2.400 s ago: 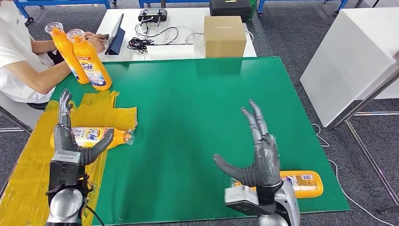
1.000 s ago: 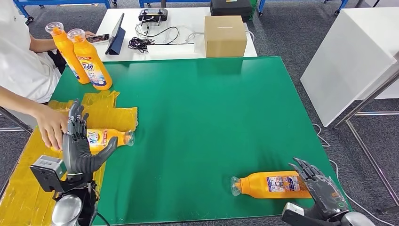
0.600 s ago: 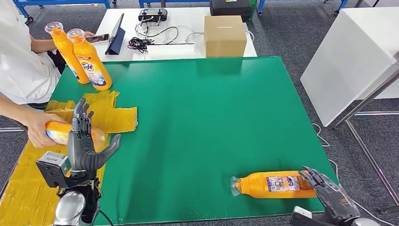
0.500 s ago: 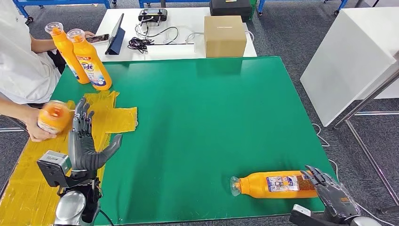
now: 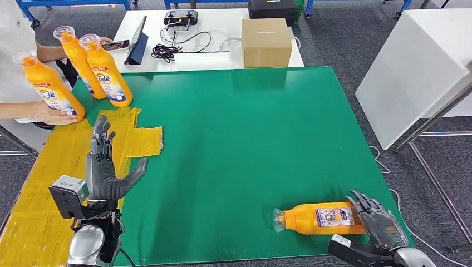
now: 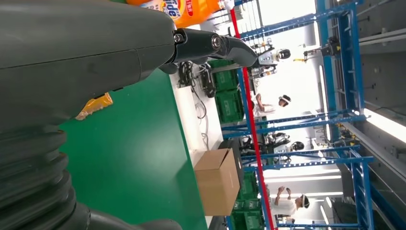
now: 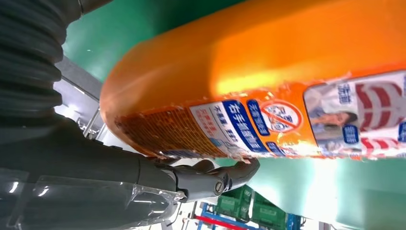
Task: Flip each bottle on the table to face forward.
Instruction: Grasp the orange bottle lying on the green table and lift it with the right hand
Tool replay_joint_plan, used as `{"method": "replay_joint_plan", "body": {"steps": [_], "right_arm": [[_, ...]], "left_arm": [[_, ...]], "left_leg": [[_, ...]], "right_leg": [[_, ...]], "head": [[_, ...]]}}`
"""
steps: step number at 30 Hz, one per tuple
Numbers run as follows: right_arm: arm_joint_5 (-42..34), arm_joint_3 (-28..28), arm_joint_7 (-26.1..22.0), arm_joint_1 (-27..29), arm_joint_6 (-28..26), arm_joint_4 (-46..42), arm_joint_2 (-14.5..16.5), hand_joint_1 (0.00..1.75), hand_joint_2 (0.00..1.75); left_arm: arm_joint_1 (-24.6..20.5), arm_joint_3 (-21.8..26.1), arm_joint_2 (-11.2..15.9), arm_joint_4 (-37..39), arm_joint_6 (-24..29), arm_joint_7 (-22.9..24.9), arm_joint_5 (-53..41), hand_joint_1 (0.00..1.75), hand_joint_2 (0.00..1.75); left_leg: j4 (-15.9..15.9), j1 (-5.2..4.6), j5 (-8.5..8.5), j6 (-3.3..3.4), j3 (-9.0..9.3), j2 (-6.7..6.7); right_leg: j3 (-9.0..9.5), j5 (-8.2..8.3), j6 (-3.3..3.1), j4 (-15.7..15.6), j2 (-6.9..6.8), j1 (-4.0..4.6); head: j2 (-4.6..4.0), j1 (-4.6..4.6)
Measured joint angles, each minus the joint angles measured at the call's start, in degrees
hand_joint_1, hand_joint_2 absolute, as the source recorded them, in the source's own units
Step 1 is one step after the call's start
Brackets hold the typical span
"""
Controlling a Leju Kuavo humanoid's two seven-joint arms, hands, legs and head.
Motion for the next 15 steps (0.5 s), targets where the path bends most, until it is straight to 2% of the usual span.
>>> {"method": "replay_joint_plan", "body": {"steps": [15], "right_arm": [[-1.41, 3.48, -2.2, -3.53, -1.05, 2.39, 1.53, 0.0, 1.75]], "left_arm": [[-0.44, -0.04, -0.18, 1.06, 0.0, 0.38, -0.15, 0.0, 1.75]], "left_leg": [[0.0, 0.0, 0.01, 0.0, 0.05, 0.02]], "right_leg": [[0.05, 0.0, 0.0, 0.0, 0.01, 0.0]], "head": [[0.0, -0.01]]}}
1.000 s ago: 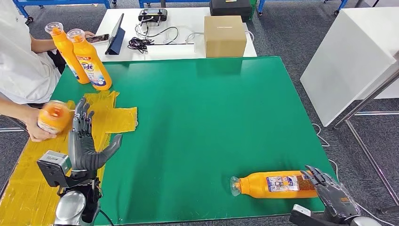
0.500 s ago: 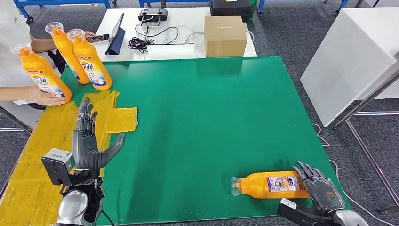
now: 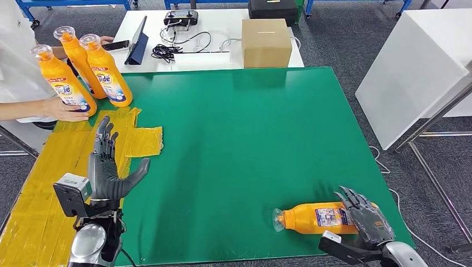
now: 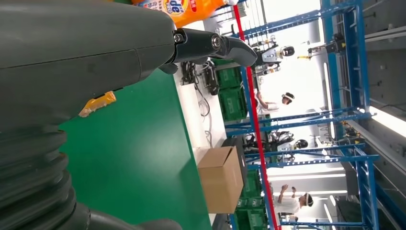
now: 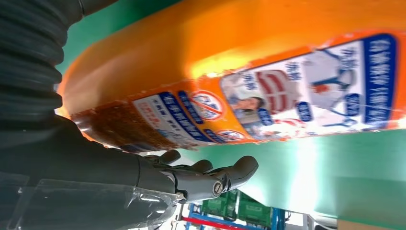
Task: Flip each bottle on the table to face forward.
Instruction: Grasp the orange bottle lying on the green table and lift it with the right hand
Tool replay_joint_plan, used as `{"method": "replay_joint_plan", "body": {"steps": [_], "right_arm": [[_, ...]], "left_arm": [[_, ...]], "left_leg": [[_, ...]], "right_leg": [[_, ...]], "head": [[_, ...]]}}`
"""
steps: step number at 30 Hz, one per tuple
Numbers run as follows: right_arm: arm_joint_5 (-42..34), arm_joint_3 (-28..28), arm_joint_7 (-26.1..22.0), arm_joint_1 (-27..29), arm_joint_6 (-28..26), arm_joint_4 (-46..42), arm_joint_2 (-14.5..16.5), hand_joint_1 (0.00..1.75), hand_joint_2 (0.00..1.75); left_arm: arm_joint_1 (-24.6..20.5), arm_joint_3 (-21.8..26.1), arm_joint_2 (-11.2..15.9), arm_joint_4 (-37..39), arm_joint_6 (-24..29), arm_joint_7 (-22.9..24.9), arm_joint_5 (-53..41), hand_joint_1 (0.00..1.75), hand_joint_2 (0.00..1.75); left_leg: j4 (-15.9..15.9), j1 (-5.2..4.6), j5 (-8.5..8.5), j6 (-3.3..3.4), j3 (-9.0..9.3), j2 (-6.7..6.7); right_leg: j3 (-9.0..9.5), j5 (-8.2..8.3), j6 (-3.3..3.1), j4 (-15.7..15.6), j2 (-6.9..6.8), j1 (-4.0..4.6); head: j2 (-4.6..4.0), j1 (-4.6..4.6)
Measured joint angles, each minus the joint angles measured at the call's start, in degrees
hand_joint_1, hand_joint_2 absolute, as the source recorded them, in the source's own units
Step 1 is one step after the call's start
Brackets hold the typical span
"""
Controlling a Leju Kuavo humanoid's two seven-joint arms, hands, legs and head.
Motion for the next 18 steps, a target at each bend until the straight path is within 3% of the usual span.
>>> {"method": "replay_joint_plan", "body": {"steps": [3, 4, 5, 7, 8, 9, 18], "right_arm": [[-0.29, 0.47, -0.19, -0.39, 0.06, 0.34, 0.04, 0.0, 1.75], [-0.61, 0.59, -0.25, -0.47, 0.27, 0.42, 0.03, 0.21, 1.75], [-1.14, 0.73, -0.28, -0.54, 0.68, 0.5, -0.02, 0.55, 1.75], [-3.11, 1.23, 0.08, -0.6, 2.22, 0.64, -0.57, 1.42, 1.75], [-4.44, 1.61, 0.48, -0.59, 3.15, 0.69, -1.16, 1.64, 1.75], [-6.1, 2.02, 1.09, -0.52, 4.14, 0.72, -2.12, 1.75, 1.75], [-18.55, 5.2, 6.2, 1.56, 8.51, 0.66, -14.09, 1.75, 1.75]], "left_arm": [[-0.15, 0.0, -0.05, 0.17, 0.0, 0.03, 0.0, 0.0, 1.75], [-0.21, 0.0, -0.07, 0.22, 0.0, 0.03, 0.0, 0.0, 1.75], [-0.3, -0.01, -0.08, 0.3, -0.01, 0.03, 0.01, 0.0, 1.75], [-0.54, -0.07, -0.09, 0.58, -0.05, 0.03, 0.15, 0.0, 1.75], [-0.69, -0.13, -0.09, 0.79, -0.11, 0.01, 0.28, 0.0, 1.75], [-0.88, -0.2, -0.09, 1.07, -0.19, -0.07, 0.52, 0.0, 1.75], [-3.11, -1.02, -0.05, 5.2, -0.28, -1.46, 3.23, 0.0, 1.75]], "left_leg": [[0.0, 0.0, 0.0, 0.0, 0.0, 0.0], [0.0, 0.0, 0.0, 0.0, 0.0, 0.0], [0.0, 0.0, 0.0, 0.0, 0.0, 0.0], [0.0, 0.0, 0.0, 0.0, 0.0, 0.0], [0.0, -0.01, -0.01, 0.0, 0.01, 0.0], [0.01, -0.01, -0.01, 0.01, 0.02, -0.01], [0.04, -0.1, -0.1, 0.16, 0.22, -0.06]], "right_leg": [[0.0, 0.0, 0.0, 0.0, 0.0, 0.0], [0.0, 0.0, 0.0, 0.0, 0.0, 0.0], [0.0, 0.0, 0.0, 0.0, 0.0, 0.0], [-0.01, 0.0, 0.0, 0.0, 0.0, -0.01], [-0.01, 0.0, 0.0, -0.01, 0.0, -0.01], [-0.01, 0.0, 0.0, -0.01, 0.0, -0.02], [0.0, -0.1, 0.18, -0.06, -0.02, -0.11]], "head": [[0.0, 0.01], [0.0, 0.01], [0.0, 0.01], [0.0, 0.01], [0.0, 0.01], [0.0, 0.01], [0.0, 0.01]]}}
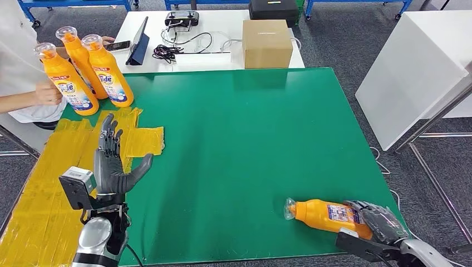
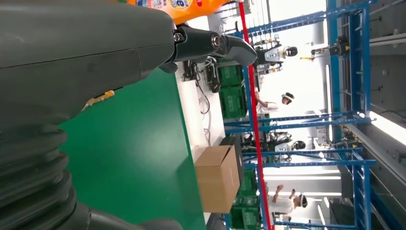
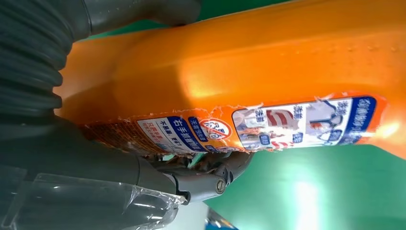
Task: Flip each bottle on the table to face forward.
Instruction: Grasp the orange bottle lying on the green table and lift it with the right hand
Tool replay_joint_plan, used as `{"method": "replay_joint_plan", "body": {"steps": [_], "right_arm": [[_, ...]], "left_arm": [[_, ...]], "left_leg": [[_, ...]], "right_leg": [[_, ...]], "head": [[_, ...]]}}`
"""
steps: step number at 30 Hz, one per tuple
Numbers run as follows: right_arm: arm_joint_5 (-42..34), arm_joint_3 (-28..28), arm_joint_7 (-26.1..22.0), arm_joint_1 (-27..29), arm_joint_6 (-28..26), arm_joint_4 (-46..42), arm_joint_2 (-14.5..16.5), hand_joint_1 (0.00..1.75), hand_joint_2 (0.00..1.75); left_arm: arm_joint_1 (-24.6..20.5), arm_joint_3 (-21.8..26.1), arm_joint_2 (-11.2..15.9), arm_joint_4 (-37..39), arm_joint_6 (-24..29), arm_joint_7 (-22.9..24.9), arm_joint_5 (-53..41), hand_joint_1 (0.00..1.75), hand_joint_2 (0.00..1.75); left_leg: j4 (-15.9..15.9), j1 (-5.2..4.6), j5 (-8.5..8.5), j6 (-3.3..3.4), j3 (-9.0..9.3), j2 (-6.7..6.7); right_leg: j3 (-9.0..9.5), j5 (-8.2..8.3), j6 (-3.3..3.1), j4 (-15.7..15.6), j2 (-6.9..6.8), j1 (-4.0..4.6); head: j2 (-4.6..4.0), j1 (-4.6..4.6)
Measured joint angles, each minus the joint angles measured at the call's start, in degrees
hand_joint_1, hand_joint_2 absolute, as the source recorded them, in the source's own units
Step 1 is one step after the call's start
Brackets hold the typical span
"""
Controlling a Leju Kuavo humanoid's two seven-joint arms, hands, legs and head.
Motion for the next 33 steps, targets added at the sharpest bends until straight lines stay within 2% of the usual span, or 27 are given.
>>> {"method": "replay_joint_plan", "body": {"steps": [7, 10, 12, 14, 19, 22, 25, 29, 33], "right_arm": [[-5.3, 2.56, 3.86, 1.5, -0.11, -0.48, -7.5, 1.72, 1.75], [-0.7, 3.76, 2.64, 0.54, -4.92, -0.1, -7.32, 1.75, 1.75], [6.68, 3.88, 0.78, -1.29, -9.49, 0.8, -3.85, 1.75, 1.75], [12.41, 3.69, -0.13, -3.1, -11.62, 1.61, 0.42, 1.75, 1.75], [16.08, 2.27, -3.22, -5.54, -13.75, 2.42, 7.41, 1.75, 1.75], [18.23, 0.07, -7.16, -6.98, -18.05, 2.49, 13.8, 1.75, 1.75], [15.79, -2.45, -10.08, -9.23, -22.68, 2.13, 21.5, 1.75, 1.75], [6.73, -5.49, -14.71, -11.34, -26.5, 0.17, 31.48, 1.75, 1.75], [2.54, -6.87, -16.7, -12.33, -26.86, -0.92, 37.28, 1.75, 1.75]], "left_arm": [[-1.11, -0.77, 0.09, 1.89, 0.55, -0.19, 1.2, 0.0, 1.75], [-1.07, -0.86, 0.14, 2.1, 0.9, 0.03, 1.08, 0.0, 1.75], [-0.46, -0.79, 0.14, 1.49, 0.95, 0.71, 0.45, 0.0, 1.75], [0.24, -0.75, 0.09, 0.52, 0.84, 1.4, -0.23, 0.0, 1.75], [1.11, -0.75, -0.07, -1.02, 0.45, 2.04, -1.22, 0.0, 1.75], [1.96, -0.88, -0.17, -2.23, -0.37, 2.76, -2.39, 0.0, 1.75], [2.95, -1.87, -0.32, -3.5, -1.86, 3.82, -3.6, 0.0, 1.75], [4.03, -4.98, -0.18, -4.63, -4.88, 5.8, -4.74, 0.0, 1.75], [4.09, -7.61, 0.05, -4.9, -6.32, 6.77, -5.09, 0.0, 1.75]], "left_leg": [[0.02, -0.06, -0.16, 0.24, 0.3, -0.01], [0.02, -0.05, -0.15, 0.26, 0.3, 0.08], [0.01, -0.05, -0.15, 0.26, 0.34, 0.29], [0.01, -0.06, -0.18, 0.26, 0.4, 0.51], [-0.01, 0.0, -0.16, 0.23, 0.37, 0.38], [-0.01, 0.04, -0.14, 0.21, 0.29, 0.34], [-0.01, 0.07, -0.13, 0.2, 0.27, 0.33], [-0.01, 0.09, -0.13, 0.19, 0.21, 0.2], [-0.01, 0.05, -0.13, 0.19, 0.14, 0.2]], "right_leg": [[0.2, -0.13, 0.2, -0.07, -0.01, -0.05], [0.68, -0.07, 0.27, -0.07, 0.04, -0.03], [0.69, -0.04, 0.31, -0.07, 0.24, -0.02], [0.65, -0.03, 0.31, -0.07, 0.45, -0.03], [0.67, -0.03, 0.31, -0.05, 0.41, 0.03], [0.61, -0.03, 0.31, -0.03, 0.41, 0.09], [0.57, -0.04, 0.31, -0.03, 0.38, 0.1], [0.56, -0.07, 0.29, -0.03, 0.19, 0.1], [0.53, -0.07, 0.28, -0.03, 0.17, 0.06]], "head": [[0.0, 0.01], [0.0, 0.03], [0.0, 0.03], [0.0, -0.02], [0.0, -0.01], [0.0, -0.02], [0.0, -0.01], [0.0, -0.01], [0.0, 0.01]]}}
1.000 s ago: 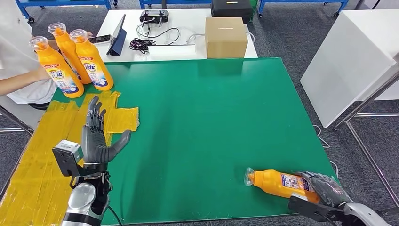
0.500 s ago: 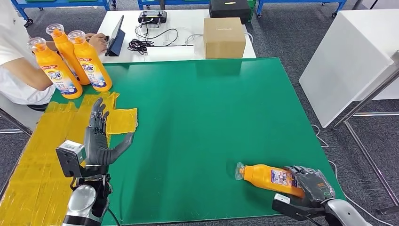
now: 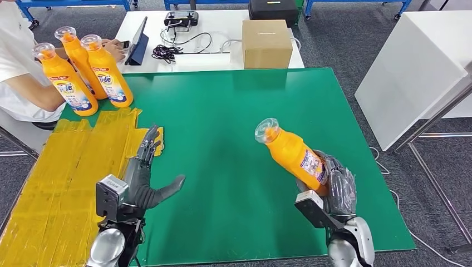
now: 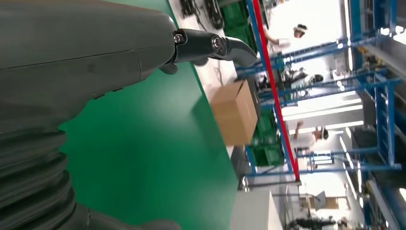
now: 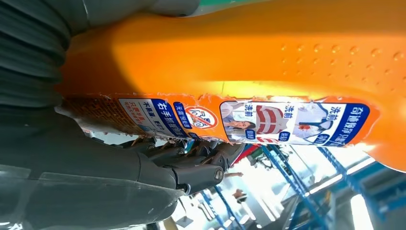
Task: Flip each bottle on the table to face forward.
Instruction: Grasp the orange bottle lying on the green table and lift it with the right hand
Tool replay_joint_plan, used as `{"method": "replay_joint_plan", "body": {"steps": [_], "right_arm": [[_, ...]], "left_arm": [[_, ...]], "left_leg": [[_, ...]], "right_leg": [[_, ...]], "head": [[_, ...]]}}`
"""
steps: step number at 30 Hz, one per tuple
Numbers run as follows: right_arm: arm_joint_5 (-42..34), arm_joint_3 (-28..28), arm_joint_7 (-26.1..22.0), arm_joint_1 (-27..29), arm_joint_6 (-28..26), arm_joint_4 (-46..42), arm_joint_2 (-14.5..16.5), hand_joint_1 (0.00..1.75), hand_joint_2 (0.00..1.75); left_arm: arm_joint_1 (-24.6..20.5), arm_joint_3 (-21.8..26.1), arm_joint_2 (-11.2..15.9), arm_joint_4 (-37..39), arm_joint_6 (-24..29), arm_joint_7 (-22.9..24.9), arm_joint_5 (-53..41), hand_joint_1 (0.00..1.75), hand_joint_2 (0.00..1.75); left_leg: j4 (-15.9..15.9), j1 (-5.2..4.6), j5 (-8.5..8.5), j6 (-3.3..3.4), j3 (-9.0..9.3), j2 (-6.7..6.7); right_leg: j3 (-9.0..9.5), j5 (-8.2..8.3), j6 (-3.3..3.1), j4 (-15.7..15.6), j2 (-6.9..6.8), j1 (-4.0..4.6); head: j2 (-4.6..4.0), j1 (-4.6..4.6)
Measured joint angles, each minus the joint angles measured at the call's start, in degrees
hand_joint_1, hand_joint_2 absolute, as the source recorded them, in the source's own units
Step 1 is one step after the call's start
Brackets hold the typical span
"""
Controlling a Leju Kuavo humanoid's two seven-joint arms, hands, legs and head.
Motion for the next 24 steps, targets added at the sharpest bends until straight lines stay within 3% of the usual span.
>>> {"method": "replay_joint_plan", "body": {"steps": [7, 13, 24], "right_arm": [[-9.1, -0.7, -2.38, -2.12, 3.3, 0.19, 6.59, 1.75, 1.75], [-11.32, 0.21, -3.09, -4.06, 5.49, 1.59, 9.56, 1.75, 1.75], [-12.04, 14.28, -8.13, -8.44, 8.72, 10.17, 13.83, 1.75, 1.75]], "left_arm": [[-1.07, -3.43, 0.71, -0.01, -3.22, 1.49, 0.51, 0.0, 1.75], [-2.0, -4.95, 1.17, 0.07, -6.15, 2.46, 4.69, 0.0, 1.75], [-5.72, -7.43, 2.08, 1.49, -8.32, 4.2, 11.47, 0.0, 1.75]], "left_leg": [[0.01, -0.06, 0.01, 0.01, -0.03, 0.0], [0.01, -0.05, 0.02, 0.01, -0.04, 0.01], [-0.01, -0.02, 0.05, -0.04, -0.06, 0.0]], "right_leg": [[-0.03, 0.01, 0.0, 0.0, 0.0, -0.05], [-0.05, 0.01, 0.0, 0.01, 0.0, -0.04], [-0.08, 0.0, 0.0, 0.03, -0.01, -0.03]], "head": [[0.0, 0.0], [0.0, 0.0], [0.0, 0.0]]}}
